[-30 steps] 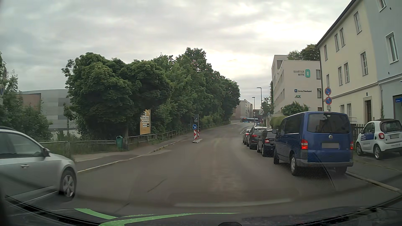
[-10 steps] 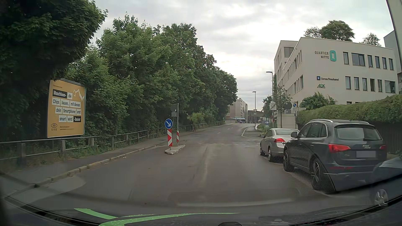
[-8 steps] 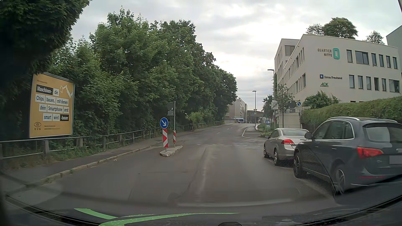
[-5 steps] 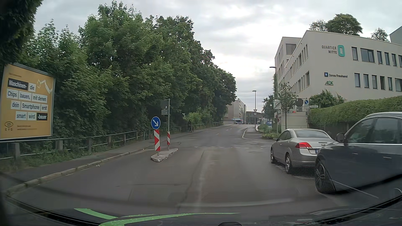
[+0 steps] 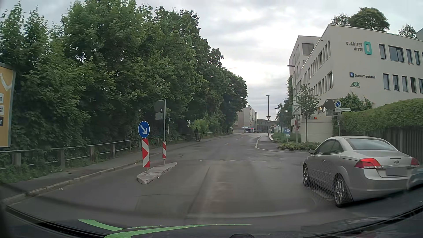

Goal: Follow the waypoints while adhering to traffic rules and regulations

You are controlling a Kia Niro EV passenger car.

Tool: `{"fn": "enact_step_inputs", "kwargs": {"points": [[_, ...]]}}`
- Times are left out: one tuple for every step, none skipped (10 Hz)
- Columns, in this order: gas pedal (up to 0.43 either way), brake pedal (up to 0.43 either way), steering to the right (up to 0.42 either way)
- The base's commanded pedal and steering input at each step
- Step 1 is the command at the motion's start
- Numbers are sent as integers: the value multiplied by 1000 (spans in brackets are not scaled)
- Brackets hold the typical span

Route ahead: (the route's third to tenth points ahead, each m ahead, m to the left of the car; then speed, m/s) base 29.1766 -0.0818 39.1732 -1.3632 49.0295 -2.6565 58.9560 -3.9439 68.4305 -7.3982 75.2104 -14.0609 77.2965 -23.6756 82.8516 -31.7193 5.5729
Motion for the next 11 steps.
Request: {"fn": "enact_step_inputs", "kwargs": {"points": [[0, 140, 14], [0, 146, 14], [0, 165, 14], [0, 183, 14], [0, 195, 13], [0, 195, 13], [0, 195, 13], [0, 195, 13], [0, 189, 12], [0, 177, 12], [0, 165, 11]]}}
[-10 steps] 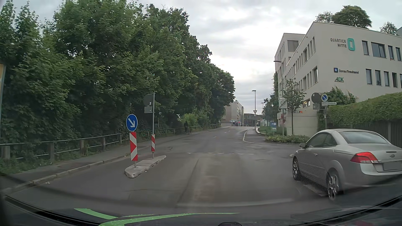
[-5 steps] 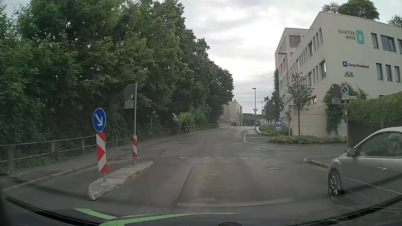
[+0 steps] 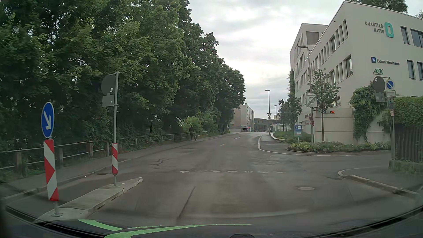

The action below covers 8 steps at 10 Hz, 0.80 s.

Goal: Follow the waypoints while adhering to traffic rules and regulations

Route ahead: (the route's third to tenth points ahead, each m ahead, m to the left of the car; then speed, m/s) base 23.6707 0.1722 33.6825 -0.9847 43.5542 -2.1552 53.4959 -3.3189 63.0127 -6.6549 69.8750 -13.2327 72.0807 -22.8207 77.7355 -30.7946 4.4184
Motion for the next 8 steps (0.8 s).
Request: {"fn": "enact_step_inputs", "kwargs": {"points": [[0, 159, 8], [0, 159, 8], [0, 159, 8], [0, 159, 8], [0, 159, 8], [0, 159, 8], [0, 159, 8], [0, 159, 8]]}}
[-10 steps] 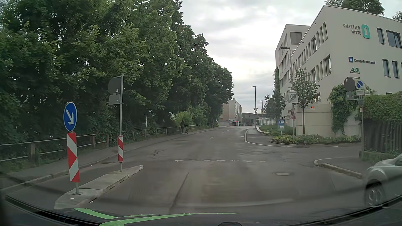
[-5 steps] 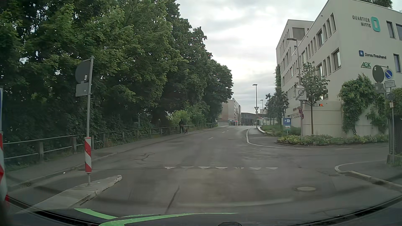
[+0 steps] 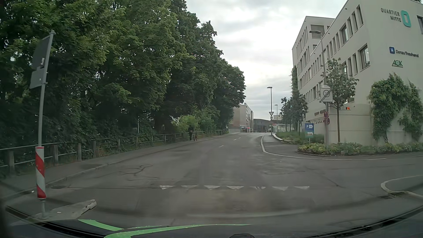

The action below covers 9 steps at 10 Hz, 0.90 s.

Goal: Follow the waypoints while adhering to traffic rules and regulations

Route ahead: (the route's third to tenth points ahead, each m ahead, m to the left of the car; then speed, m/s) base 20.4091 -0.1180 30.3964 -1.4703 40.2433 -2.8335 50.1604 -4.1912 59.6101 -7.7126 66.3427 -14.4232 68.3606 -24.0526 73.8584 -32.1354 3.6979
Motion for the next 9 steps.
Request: {"fn": "enact_step_inputs", "kwargs": {"points": [[0, 152, 8], [0, 140, 8], [0, 122, 8], [0, 6, 8], [0, 0, 9], [0, 0, 9], [0, 0, 9], [0, 0, 10], [0, 0, 11]]}}
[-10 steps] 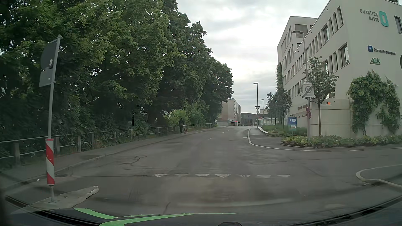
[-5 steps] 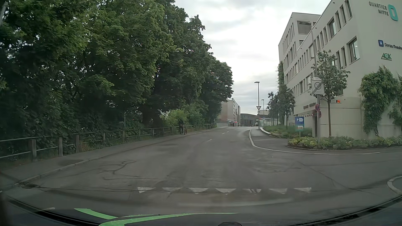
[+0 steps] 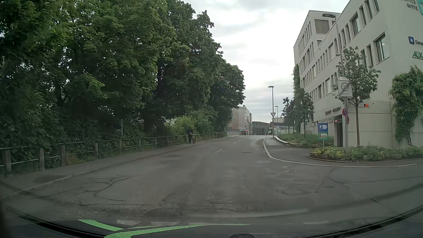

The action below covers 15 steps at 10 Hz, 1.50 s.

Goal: Follow the waypoints while adhering to traffic rules and regulations

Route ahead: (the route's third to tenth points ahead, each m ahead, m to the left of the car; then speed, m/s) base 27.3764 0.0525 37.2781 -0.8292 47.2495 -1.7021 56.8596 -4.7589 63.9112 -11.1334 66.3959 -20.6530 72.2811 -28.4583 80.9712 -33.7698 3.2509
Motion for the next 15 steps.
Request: {"fn": "enact_step_inputs", "kwargs": {"points": [[0, 0, 12], [0, 0, 14], [0, 0, 14], [0, 0, 15], [0, 0, 15], [0, 0, 15], [138, 0, 15], [228, 0, 15], [260, 0, 15], [287, 0, 16], [358, 0, 17], [398, 0, 19], [398, 0, 20], [398, 0, 21], [398, 0, 21]]}}
